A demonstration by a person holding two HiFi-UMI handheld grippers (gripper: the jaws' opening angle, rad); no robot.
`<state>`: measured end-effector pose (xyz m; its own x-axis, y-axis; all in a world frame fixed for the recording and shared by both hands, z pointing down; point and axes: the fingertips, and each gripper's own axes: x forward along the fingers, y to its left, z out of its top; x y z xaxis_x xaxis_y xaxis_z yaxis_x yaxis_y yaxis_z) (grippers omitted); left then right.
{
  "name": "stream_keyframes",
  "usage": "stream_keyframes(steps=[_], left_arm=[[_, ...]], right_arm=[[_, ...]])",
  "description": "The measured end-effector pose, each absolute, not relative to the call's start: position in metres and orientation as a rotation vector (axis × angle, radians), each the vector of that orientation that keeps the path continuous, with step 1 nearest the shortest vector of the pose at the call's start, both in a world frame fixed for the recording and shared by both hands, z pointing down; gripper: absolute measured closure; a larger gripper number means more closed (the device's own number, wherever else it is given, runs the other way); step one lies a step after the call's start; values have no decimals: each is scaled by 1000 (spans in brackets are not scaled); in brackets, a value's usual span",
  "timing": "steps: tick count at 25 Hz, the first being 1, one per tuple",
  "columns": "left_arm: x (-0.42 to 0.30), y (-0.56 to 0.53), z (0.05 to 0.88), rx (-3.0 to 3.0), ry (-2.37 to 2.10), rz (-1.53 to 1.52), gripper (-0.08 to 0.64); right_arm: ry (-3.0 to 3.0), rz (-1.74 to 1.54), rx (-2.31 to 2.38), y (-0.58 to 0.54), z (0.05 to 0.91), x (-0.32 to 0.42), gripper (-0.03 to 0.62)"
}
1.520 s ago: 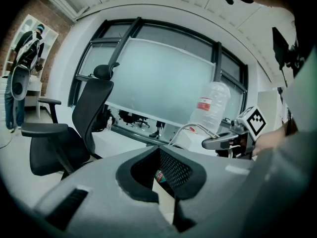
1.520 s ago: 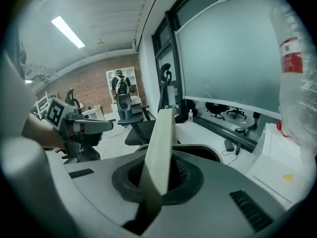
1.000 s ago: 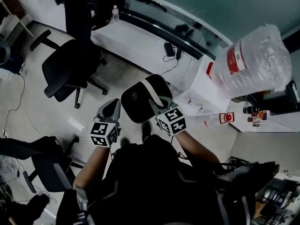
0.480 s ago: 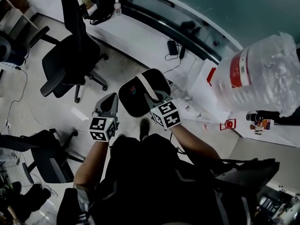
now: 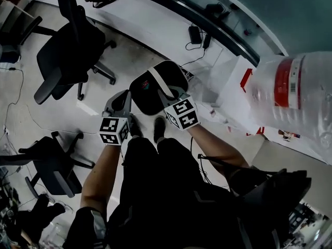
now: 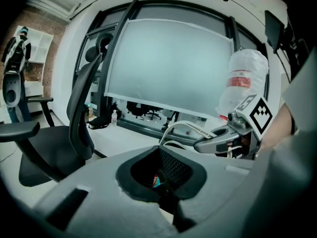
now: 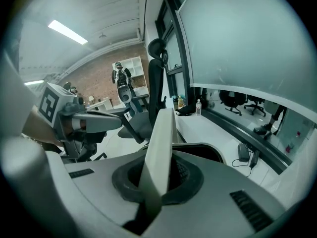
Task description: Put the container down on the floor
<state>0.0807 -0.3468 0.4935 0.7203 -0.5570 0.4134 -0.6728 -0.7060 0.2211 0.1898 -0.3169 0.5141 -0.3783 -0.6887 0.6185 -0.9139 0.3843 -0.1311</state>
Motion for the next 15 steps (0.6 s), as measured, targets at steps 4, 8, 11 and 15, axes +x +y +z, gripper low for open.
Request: stream_keyframes(steps=[4, 8, 11, 15], left_arm=[[80, -367, 539, 2540, -945, 486, 554], [73, -373, 588, 2496, -915, 542, 554], [69, -371, 614, 2489, -882, 553, 554], [72, -365, 654, 2447, -824, 608, 554]], right_arm=[[-2172, 633, 1365, -338, 556, 191, 584], [-2144, 647, 1360, -346, 602, 190, 584], [-2122, 658, 1339, -347, 633, 183, 584], [-2085, 689, 1325, -347, 674, 179, 584]])
